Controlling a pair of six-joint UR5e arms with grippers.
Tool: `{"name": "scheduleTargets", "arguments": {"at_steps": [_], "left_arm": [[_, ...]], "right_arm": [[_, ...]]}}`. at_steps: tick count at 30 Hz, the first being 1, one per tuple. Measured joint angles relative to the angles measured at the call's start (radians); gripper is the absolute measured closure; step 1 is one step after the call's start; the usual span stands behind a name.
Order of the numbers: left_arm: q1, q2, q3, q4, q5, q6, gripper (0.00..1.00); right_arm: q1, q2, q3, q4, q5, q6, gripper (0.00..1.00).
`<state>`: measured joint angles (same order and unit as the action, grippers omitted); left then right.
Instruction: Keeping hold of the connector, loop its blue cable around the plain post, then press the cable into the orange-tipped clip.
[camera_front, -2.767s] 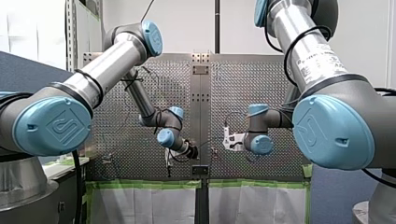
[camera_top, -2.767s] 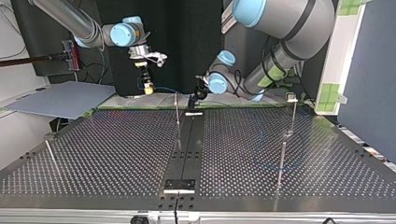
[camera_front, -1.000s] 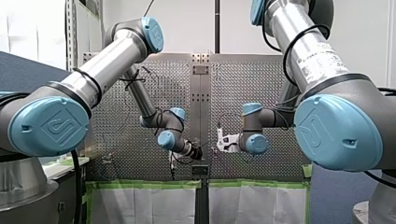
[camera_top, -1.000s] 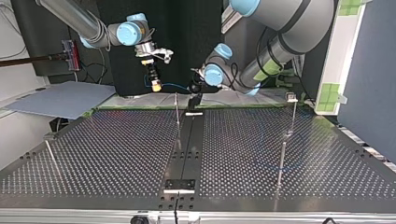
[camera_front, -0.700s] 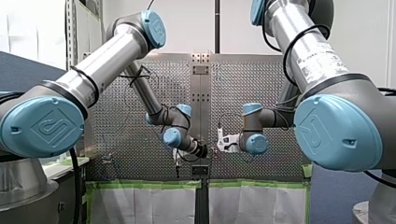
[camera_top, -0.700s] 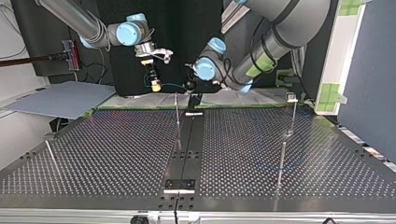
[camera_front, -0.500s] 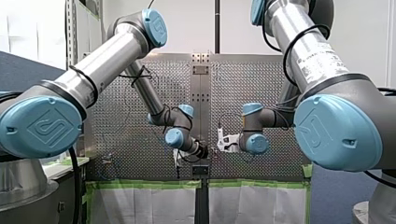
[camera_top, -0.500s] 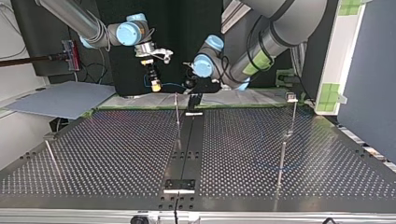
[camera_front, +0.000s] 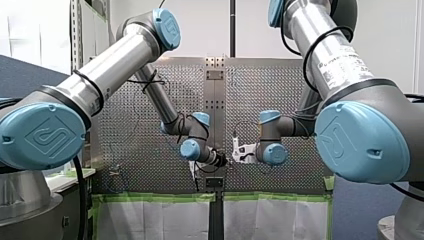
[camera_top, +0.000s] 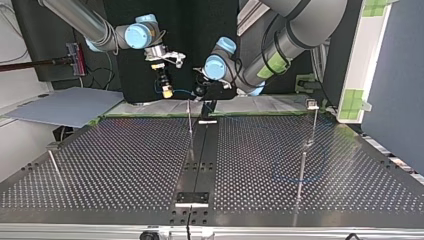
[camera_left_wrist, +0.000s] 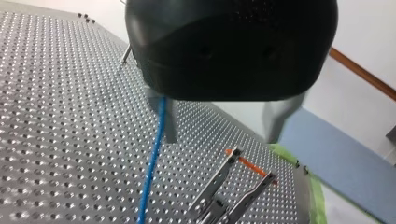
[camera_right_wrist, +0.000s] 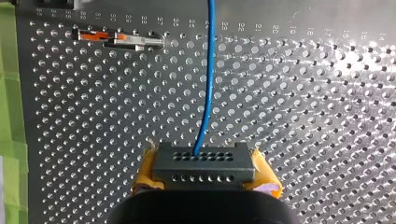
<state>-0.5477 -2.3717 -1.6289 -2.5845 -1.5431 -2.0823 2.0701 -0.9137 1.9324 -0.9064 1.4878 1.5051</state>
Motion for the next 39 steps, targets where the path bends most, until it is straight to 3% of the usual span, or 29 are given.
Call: {"name": "scheduleTargets", "arguments": {"at_steps": [1, 2, 4, 13, 19, 32, 39], "left_arm": [[0.000, 0.000, 0.000, 0.000, -0.008, 0.001, 0.72], [-0.001, 0.000, 0.000, 0.001, -0.020, 0.004, 0.95], [-0.001, 0.000, 0.000, 0.001, -0.036, 0.008, 1.00], [0.000, 0.000, 0.000, 0.010, -0.085, -0.003, 1.00], [-0.001, 0.000, -0.014, 0.007, -0.123, 0.015, 1.00], [-0.005, -0.041, -0.062, 0.081, -0.246, 0.101, 1.00], [-0.007, -0.046, -0.063, 0.099, -0.271, 0.121, 1.00]], "right_arm": [[0.000, 0.000, 0.000, 0.000, 0.000, 0.000, 1.00], [0.000, 0.000, 0.000, 0.001, 0.000, 0.000, 1.00], [0.000, 0.000, 0.000, 0.002, 0.000, 0.000, 1.00], [0.000, 0.000, 0.000, 0.003, 0.000, 0.000, 1.00], [0.000, 0.000, 0.000, 0.008, 0.007, 0.000, 1.00], [-0.010, 0.007, 0.032, 0.014, 0.115, 0.002, 1.00], [-0.012, 0.048, 0.032, -0.003, 0.136, -0.004, 1.00]]}}
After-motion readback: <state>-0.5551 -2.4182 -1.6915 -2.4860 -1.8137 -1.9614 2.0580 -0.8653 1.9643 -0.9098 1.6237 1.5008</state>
